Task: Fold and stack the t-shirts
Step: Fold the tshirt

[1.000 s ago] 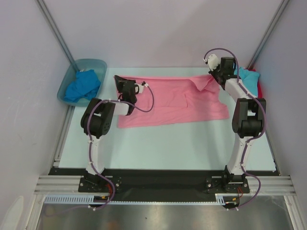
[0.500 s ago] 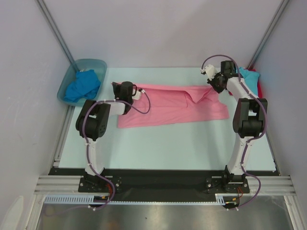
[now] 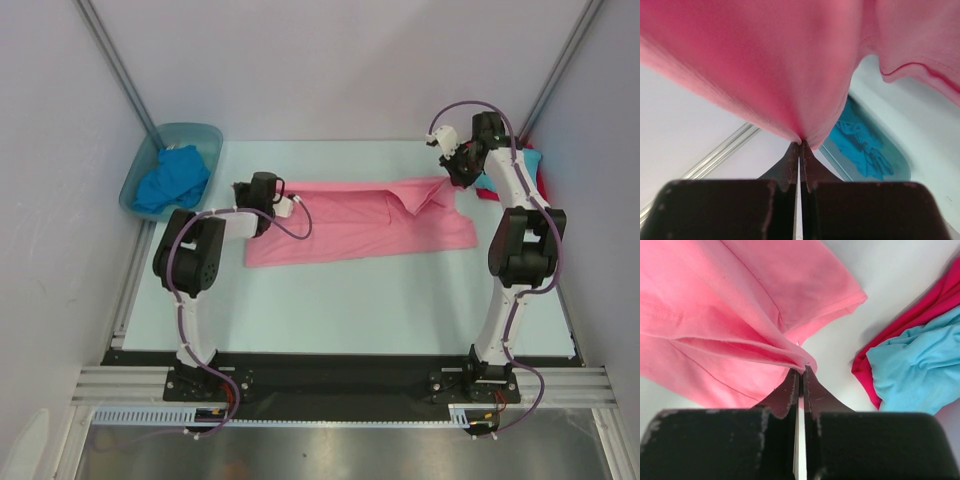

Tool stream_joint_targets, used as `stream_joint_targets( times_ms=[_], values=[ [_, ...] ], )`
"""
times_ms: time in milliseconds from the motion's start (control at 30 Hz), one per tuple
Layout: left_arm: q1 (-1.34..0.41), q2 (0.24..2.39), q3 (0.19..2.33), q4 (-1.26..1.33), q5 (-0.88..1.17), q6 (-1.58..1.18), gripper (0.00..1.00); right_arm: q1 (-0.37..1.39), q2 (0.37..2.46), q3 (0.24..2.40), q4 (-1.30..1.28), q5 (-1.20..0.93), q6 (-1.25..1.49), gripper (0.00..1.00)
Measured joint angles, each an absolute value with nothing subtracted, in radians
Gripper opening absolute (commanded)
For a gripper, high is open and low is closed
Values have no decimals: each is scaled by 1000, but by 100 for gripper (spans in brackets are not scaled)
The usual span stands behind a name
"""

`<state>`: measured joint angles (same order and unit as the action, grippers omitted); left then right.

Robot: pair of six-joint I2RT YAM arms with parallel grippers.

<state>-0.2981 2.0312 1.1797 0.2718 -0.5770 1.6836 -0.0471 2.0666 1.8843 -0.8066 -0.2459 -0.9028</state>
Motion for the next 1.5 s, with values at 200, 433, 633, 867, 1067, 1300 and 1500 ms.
stream_joint_targets(
  times_ms=[200, 433, 633, 867, 1067, 1300, 1500],
  values=[
    [-294, 2028, 1182, 277, -580, 1684, 0, -51, 2086, 1921, -867, -253, -915, 0],
    [-278, 2051, 1190, 538, -591, 1770, 0, -53, 2107, 1929, -886, -256, -914, 0],
    [-277, 2062, 1221, 574, -588, 1771, 0, -53, 2112, 1930, -886, -257, -914, 0],
    [-272, 2017, 1236, 282, -535, 1671, 0, -53, 2119, 1943, -908, -256, -916, 0],
    [-268, 1973, 1284, 7, -484, 1583, 0, -53, 2168, 2041, -1019, -262, -939, 0],
    [-267, 1968, 1345, -175, -451, 1517, 0, -53, 2234, 2138, -1174, -266, -982, 0],
    [-266, 1968, 1365, -331, -430, 1493, 0, -53, 2279, 2199, -1285, -271, -1019, 0]
  ],
)
